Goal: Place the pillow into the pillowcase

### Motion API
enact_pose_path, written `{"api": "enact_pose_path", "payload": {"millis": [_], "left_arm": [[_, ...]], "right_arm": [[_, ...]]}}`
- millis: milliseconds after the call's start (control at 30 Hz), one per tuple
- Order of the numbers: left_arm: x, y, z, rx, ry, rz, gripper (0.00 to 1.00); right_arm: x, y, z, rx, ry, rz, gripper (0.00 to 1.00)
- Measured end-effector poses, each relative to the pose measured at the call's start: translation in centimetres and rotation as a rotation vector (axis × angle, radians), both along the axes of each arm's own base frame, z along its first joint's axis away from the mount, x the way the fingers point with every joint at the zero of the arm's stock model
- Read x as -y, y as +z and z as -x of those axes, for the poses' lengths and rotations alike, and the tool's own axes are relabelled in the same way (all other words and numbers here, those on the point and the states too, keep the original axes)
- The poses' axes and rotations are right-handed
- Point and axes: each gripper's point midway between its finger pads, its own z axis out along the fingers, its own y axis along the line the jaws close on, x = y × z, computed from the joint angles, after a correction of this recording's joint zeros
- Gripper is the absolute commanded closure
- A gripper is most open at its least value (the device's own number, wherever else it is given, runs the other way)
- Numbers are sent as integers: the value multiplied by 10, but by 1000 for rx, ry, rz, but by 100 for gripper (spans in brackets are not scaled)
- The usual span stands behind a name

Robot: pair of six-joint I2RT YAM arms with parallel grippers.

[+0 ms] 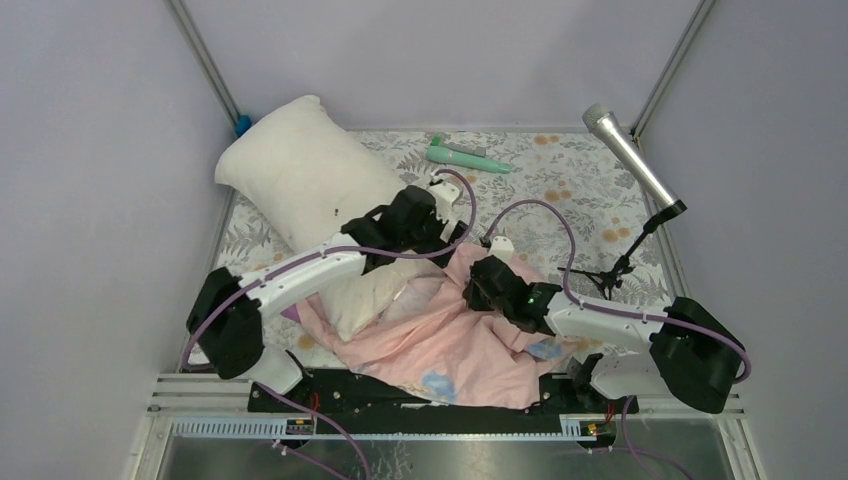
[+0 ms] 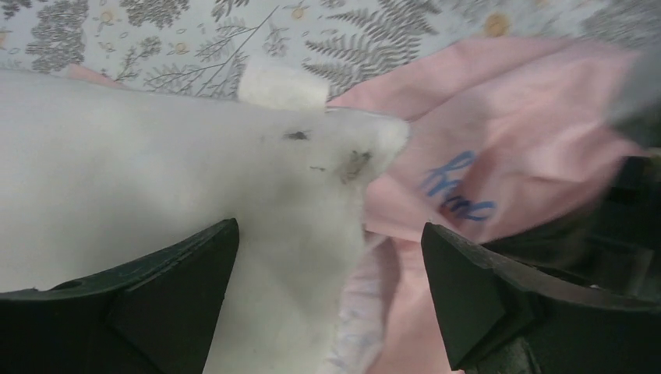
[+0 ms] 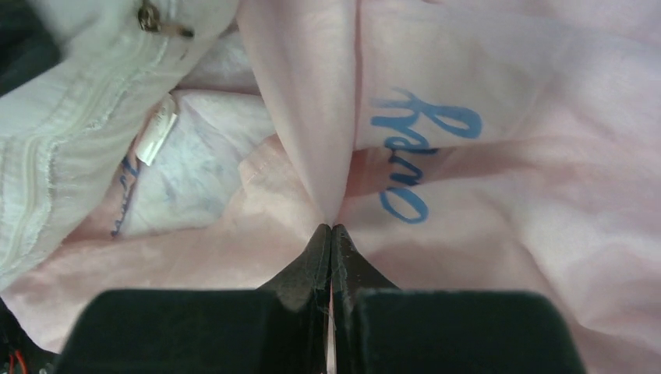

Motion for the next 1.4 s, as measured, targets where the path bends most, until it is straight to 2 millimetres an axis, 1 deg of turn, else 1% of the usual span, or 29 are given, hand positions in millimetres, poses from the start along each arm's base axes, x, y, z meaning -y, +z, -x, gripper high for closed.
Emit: {"api": "enact_pose_path", "payload": {"millis": [33, 67, 100, 133, 167, 200, 267, 300, 433, 500, 567, 667, 767, 800, 867, 900, 933, 1000, 1067, 1100, 1200, 1267, 1400], "left_arm": [[0, -13, -4, 0, -4, -47, 1], [-2, -22, -8, 5, -4, -81, 3], [-4, -28, -12, 17, -1, -111, 10], [-6, -32, -17, 33, 5, -140, 26], [-8, -34, -20, 47, 14, -156, 49], [-10, -35, -26, 71, 25, -179, 66], [-16, -36, -34, 110, 52, -225, 90], [-19, -36, -37, 121, 64, -239, 100], [-26, -34, -39, 140, 86, -274, 100], [-29, -32, -37, 137, 88, -280, 100], [-33, -24, -32, 133, 88, -276, 100], [-38, 5, -18, 129, 69, -228, 100], [-40, 47, -4, 143, 58, -128, 100], [-42, 55, -1, 145, 65, -103, 100], [-48, 69, 5, 143, 88, -49, 100], [-50, 72, 7, 136, 107, -19, 100], [-51, 73, 10, 125, 123, 4, 100], [-55, 66, 14, 86, 163, 41, 100], [-59, 49, 18, 29, 204, 69, 100], [-60, 40, 18, 3, 220, 85, 100], [-66, 13, 18, -86, 286, 144, 100], [-69, 0, 16, -135, 324, 198, 100], [-67, -15, 14, -206, 370, 301, 100]], "right_arm": [[4, -3, 2, -1, -7, 4, 100], [6, -4, 3, -3, -11, 5, 100], [8, -4, 4, -2, -13, 3, 100], [8, -4, 5, -1, -14, 0, 100], [8, -2, 5, 1, -14, -4, 100], [8, -1, 4, 5, -15, -9, 100], [8, 2, 3, 12, -18, -14, 100], [8, 2, 3, 13, -18, -14, 100], [8, 2, 3, 14, -19, -13, 100], [9, 2, 2, 16, -22, -10, 100], [10, 2, 2, 18, -27, -1, 100], [14, 2, 1, 18, -35, 25, 100], [18, 2, 0, 22, -45, 43, 100], [19, 2, 0, 22, -48, 50, 99], [21, 0, 1, 18, -48, 60, 93], [22, 0, 1, 18, -46, 63, 92], [22, -1, 1, 18, -42, 69, 87], [24, -1, 2, 16, -32, 84, 80], [24, 2, 2, 18, -20, 100, 75], [23, 4, 1, 23, -16, 101, 74], [18, 18, -4, 44, 2, 104, 74], [13, 30, -7, 61, 15, 100, 74], [-2, 57, -9, 110, 47, 89, 75]]}}
